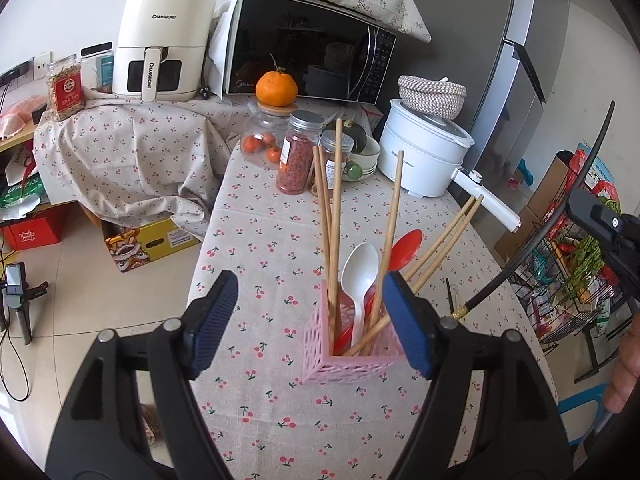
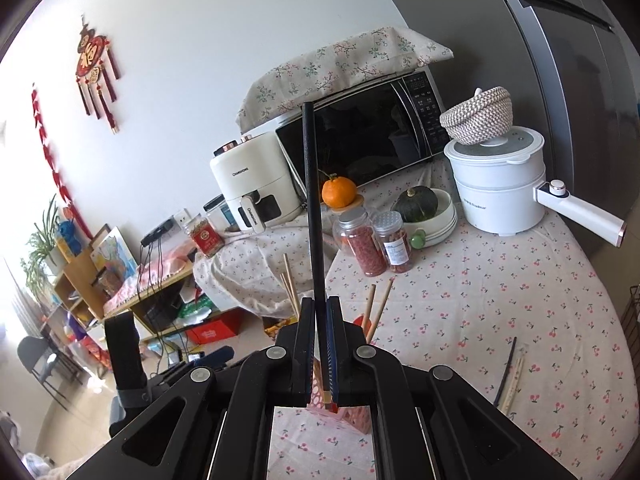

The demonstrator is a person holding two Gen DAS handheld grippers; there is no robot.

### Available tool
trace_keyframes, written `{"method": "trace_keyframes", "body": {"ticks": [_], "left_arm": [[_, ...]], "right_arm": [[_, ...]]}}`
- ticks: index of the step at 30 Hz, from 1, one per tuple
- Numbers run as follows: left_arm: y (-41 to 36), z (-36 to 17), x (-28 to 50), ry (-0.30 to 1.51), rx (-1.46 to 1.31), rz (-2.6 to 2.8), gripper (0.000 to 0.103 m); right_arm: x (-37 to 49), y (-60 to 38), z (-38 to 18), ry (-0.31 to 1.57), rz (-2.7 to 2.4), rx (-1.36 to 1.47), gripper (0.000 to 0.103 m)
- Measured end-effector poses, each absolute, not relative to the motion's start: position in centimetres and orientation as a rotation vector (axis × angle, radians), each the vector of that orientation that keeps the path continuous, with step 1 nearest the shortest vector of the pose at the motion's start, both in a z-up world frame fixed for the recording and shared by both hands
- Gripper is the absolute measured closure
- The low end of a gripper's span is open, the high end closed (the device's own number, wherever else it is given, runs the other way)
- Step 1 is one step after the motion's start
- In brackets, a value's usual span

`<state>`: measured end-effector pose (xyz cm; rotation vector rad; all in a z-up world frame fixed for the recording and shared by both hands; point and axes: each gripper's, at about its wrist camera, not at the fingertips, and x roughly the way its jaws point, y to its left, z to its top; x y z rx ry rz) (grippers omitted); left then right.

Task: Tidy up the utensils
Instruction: 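Lower the black chopstick into the pink basket and open the right gripper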

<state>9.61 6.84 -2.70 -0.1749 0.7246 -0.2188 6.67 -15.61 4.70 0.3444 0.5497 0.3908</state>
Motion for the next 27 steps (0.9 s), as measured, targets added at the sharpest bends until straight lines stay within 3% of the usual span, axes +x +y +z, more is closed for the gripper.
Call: {"method": "trace_keyframes", "body": {"ticks": [17, 21, 23, 25, 27], "left_arm": [[7.2, -4.3, 9.9, 0.810, -0.164, -0.211, 0.025], [7.0, -4.3, 9.9, 0.821, -0.160, -0.215, 0.025], [6.8, -4.2, 9.8, 0.825, -0.161, -0.222, 0.025], [6.5, -4.1, 9.8, 0.826, -0.155, -0.231, 0.025], [6.1, -4.0, 9.6, 0.825, -0.145, -0.243, 0.025]], "right_arm": [[10.8, -12.5, -0.3, 0.686, 0.376, 0.312, 0.097], [10.8, -12.6, -0.4, 0.706, 0.402, 0.323, 0.087], [10.4, -13.2, 0.3, 0.683, 0.412, 0.335, 0.078], [9.7, -14.1, 1.2, 0.651, 0.418, 0.356, 0.061], [9.0, -15.2, 2.1, 0.620, 0.423, 0.383, 0.054]]}}
